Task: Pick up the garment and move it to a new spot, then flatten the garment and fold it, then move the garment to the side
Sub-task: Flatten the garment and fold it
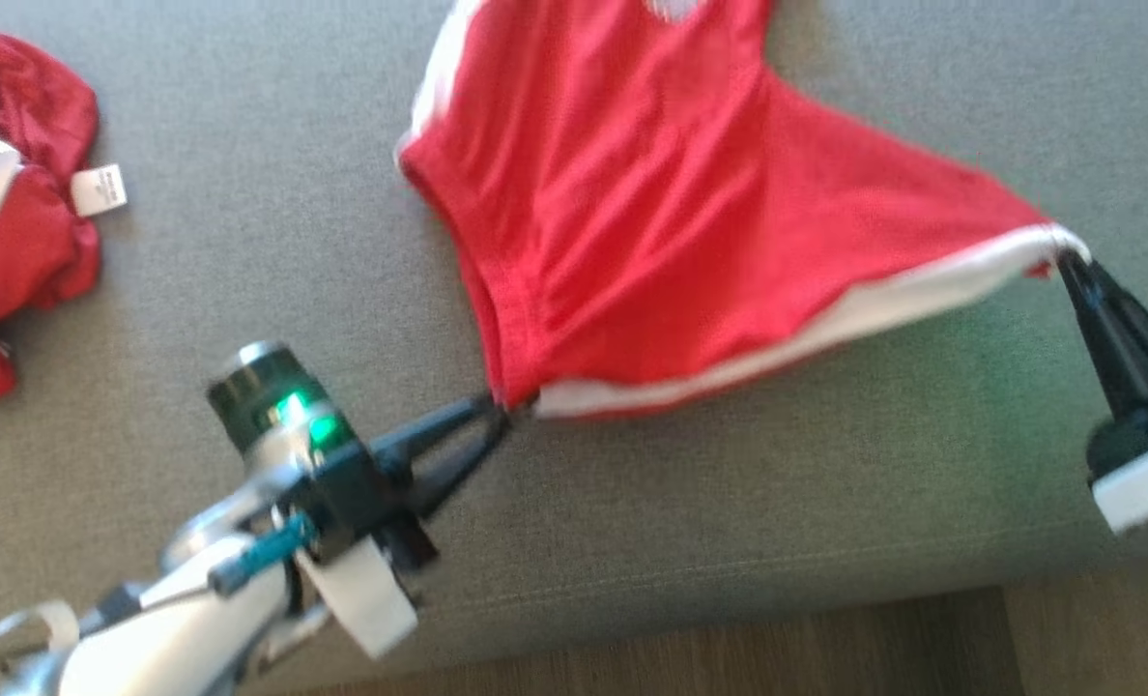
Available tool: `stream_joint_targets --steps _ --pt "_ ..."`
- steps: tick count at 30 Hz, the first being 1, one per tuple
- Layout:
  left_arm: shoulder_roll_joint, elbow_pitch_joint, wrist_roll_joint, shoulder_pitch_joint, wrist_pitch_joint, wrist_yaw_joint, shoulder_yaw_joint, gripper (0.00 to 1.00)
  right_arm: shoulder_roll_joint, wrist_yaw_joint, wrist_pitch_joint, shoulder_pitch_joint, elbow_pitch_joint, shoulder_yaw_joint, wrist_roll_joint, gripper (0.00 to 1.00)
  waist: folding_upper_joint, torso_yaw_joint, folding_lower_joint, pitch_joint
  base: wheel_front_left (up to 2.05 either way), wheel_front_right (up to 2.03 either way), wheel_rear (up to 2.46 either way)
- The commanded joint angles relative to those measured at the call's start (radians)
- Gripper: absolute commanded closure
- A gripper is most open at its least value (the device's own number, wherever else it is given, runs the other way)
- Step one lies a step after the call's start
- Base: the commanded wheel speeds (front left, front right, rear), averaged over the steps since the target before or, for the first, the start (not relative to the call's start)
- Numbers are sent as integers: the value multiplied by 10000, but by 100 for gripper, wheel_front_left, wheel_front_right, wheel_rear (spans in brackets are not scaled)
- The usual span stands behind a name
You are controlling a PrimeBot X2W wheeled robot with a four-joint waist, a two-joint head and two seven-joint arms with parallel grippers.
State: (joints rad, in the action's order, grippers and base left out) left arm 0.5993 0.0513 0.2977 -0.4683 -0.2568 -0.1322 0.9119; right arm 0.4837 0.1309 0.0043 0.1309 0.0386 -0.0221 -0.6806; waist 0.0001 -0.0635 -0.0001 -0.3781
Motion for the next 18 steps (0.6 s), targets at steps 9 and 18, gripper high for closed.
stream_joint_targets --steps 9,18 --pt "-277 1161 1550 901 -49 16 -1124 100 -1235 -2 1950 -1163 2511 2227 545 100 -1 267 1 285 0 0 0" --pt "-2098 -379 3465 105 -49 16 -1617 100 -2716 -2 3208 2944 177 2628 1580 100 -1 838 1 -277 0 0 0"
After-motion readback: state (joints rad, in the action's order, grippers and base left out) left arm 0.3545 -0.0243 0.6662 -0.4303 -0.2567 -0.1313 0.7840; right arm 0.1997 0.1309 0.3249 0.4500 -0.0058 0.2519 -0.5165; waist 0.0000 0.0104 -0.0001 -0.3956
